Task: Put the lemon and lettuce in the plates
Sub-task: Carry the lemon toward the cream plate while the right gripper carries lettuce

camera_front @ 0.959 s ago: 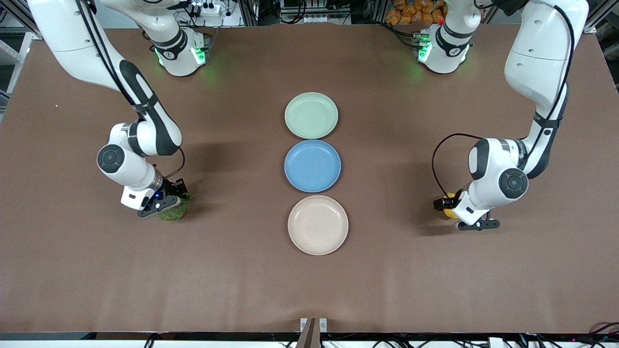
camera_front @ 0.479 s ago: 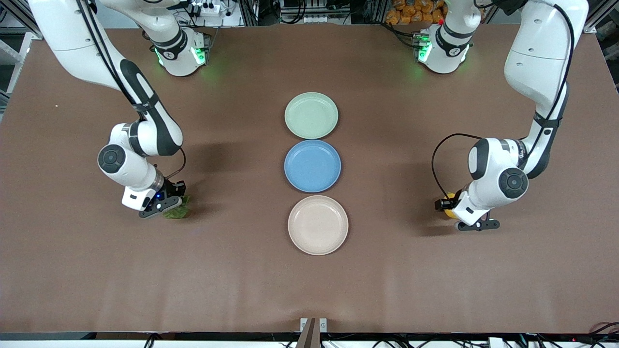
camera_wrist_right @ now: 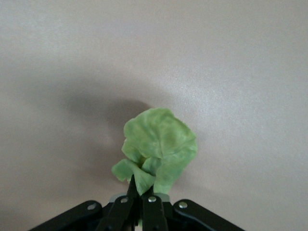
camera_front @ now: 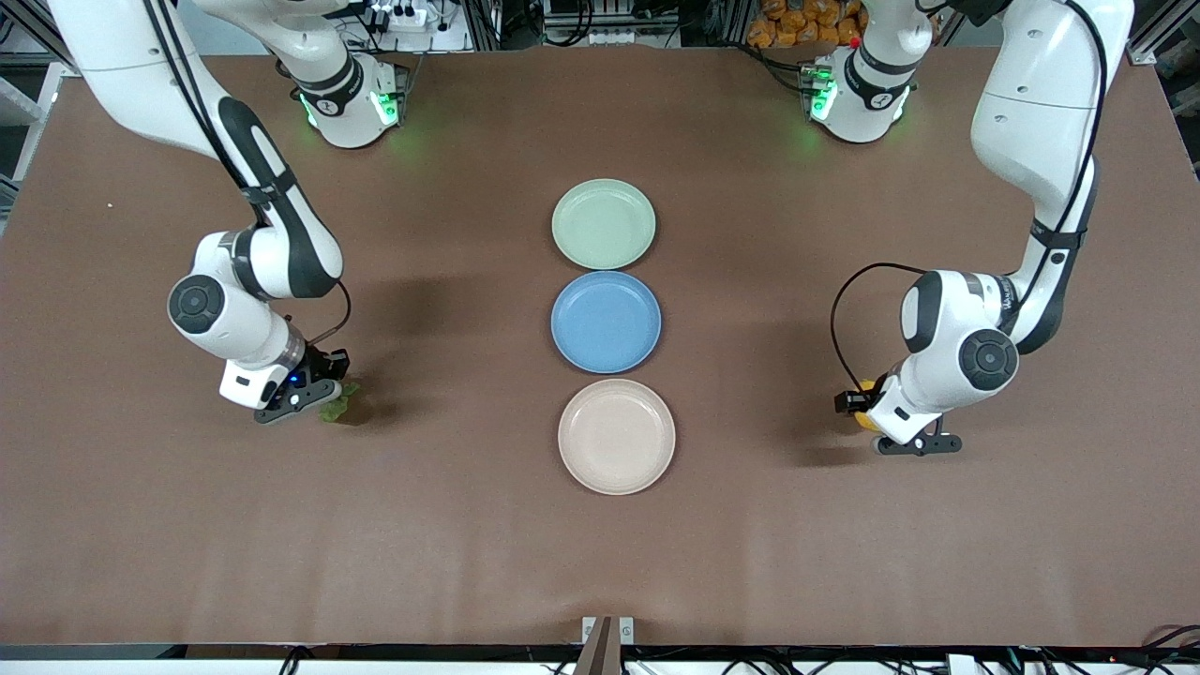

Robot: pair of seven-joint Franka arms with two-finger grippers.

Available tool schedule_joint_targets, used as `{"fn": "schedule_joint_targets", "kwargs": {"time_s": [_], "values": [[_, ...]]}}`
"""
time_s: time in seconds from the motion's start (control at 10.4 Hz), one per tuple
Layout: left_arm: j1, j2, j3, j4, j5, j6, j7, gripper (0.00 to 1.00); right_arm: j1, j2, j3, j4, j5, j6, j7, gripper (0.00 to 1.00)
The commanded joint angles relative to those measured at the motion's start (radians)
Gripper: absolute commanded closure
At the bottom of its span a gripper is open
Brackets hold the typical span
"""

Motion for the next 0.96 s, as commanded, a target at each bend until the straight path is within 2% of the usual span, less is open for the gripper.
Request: {"fn": "schedule_joint_targets", "kwargs": {"time_s": [0.0,0.29,0.48,0.67,0.86], "values": [[-0.028,-0.022,0.003,0.096,-0.01,-0.113,0.003,0.54,-0.002,-0.068,0.003,-0.003,0.0,-0.096,-0.004,1.0],[-0.074,-0.028,-0.014,0.166,-0.013,-0.132,-0.073,0.57,0.004,-0.137,0.007,0.051,0.011,-0.287,0.003,1.0],[-0.116,-0.022,-0.02,0.2,-0.031,-0.132,-0.148,0.57,0.017,-0.152,0.008,0.14,0.012,-0.436,0.032,1.0],[-0.179,0.015,-0.017,0.251,-0.088,-0.132,-0.243,0.57,0.021,-0.16,0.01,0.194,0.05,-0.51,0.052,1.0],[-0.219,0.068,-0.018,0.336,-0.088,-0.13,-0.331,0.57,0.037,-0.174,0.01,0.205,0.071,-0.527,0.104,1.0]]}}
